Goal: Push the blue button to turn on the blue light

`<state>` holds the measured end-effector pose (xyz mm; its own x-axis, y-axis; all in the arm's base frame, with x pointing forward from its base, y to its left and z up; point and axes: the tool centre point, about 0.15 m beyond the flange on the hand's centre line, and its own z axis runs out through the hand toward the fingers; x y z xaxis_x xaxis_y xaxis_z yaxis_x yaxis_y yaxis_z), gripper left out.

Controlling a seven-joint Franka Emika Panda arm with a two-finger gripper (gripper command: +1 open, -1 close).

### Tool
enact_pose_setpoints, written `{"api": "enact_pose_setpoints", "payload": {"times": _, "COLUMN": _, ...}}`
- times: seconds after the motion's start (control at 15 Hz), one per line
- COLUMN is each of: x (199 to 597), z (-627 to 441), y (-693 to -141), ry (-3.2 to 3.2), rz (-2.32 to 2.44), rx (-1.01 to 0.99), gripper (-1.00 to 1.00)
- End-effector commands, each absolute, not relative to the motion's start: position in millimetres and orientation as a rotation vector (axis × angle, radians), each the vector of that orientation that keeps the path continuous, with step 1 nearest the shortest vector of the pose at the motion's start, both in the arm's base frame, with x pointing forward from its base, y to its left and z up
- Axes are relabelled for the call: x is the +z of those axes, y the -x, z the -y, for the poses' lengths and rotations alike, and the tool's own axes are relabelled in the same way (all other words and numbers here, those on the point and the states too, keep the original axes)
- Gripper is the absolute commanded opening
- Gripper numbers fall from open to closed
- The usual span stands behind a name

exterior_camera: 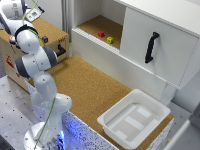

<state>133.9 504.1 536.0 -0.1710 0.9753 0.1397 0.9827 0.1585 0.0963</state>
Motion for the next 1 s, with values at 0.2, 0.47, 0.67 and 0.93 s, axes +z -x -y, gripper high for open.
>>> {"api": "enact_pose_setpoints", "payload": {"times": 0.2, "x": 506.0, "z": -523.1, "y": -130.5, "ry": 2.144, "rz": 2.277, "rx": -0.007, "gripper": -1.0}}
{"api": "enact_pose_setpoints", "payload": {"times": 0.47, "x": 498.9, "z": -517.3, "y": -125.6, "ry": 2.257, "rz": 2.193, "rx": -0.015, "gripper": -1.0}}
{"api": "enact_pose_setpoints", "payload": {"times": 0.67, "x": 491.2, "z": -519.7, "y": -123.8, "ry": 2.312, "rz": 2.122, "rx": -0.046, "gripper": -1.0}}
{"api": "enact_pose_setpoints", "payload": {"times": 0.93, "x": 476.2, "z": -524.6, "y": -133.7, "ry": 2.397, "rz": 2.023, "rx": -0.061, "gripper": -1.0}}
